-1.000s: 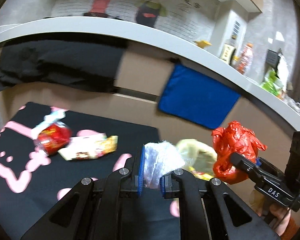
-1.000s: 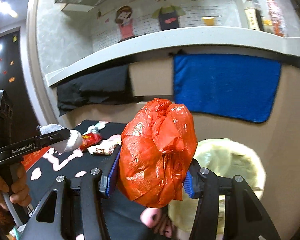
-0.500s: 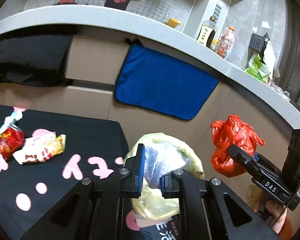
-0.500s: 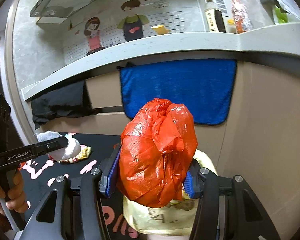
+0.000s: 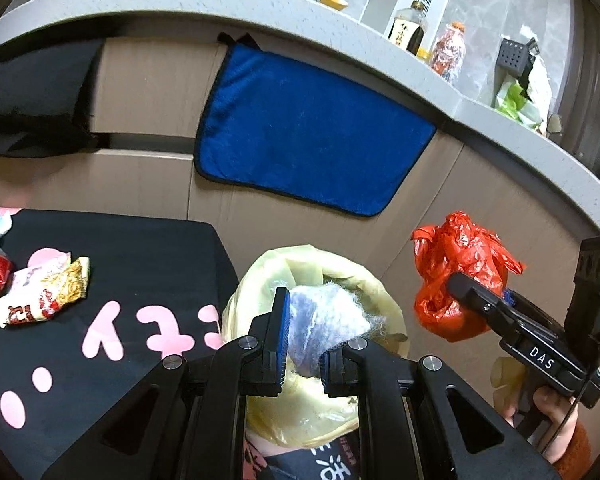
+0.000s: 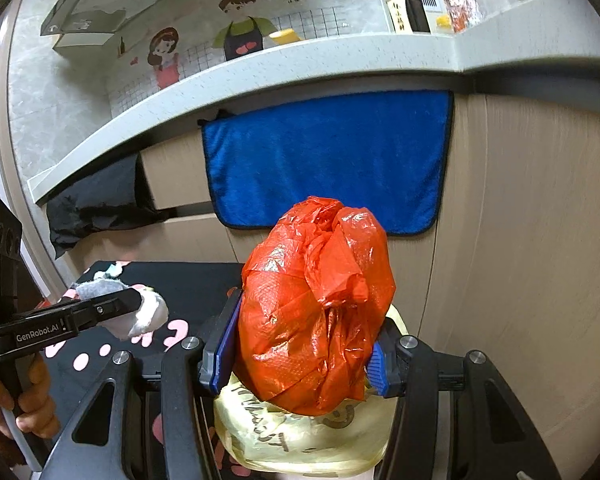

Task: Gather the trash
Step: 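Carry the tissue with the left gripper while the right carries the red bag over the bin, then open the left gripper to drop the tissue while the right drops the red bag into the bin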

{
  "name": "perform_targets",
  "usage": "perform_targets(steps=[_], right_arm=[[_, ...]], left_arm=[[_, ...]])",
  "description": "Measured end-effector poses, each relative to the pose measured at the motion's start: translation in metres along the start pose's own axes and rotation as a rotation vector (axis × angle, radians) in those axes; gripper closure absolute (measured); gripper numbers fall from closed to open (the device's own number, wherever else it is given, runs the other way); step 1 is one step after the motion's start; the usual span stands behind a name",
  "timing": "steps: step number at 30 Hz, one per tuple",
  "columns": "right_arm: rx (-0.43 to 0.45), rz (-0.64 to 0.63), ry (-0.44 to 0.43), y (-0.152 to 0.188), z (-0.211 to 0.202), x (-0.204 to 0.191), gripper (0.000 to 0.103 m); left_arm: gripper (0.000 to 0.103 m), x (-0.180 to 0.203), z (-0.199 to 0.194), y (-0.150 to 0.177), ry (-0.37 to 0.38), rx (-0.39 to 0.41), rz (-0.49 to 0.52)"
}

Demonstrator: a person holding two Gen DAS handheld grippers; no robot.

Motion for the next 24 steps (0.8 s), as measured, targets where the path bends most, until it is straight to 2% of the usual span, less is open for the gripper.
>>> perform_targets(steps=[9, 24], right_arm=[[-0.042, 0.014, -0.007, 0.009, 0.028, 0.013, 0.053], [-0.066, 0.029, -0.013, 0.019, 0.048, 0.03, 0.053]], left_arm=[[0.09, 0.005, 0.041, 0.006, 0.019, -0.045, 0.009], [0.09, -0.004, 0.084, 0.019, 0.042, -0.087, -0.021]])
Point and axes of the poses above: each gripper's, at about its wrist camera, not at the fingertips, and z roughly the way its jaws point, x to its right, y to its underside, the point moved 9 cm from there along z, roughly the way its jaws point, and after that the axes turned 13 degrees about y, right-handed, at the moved point
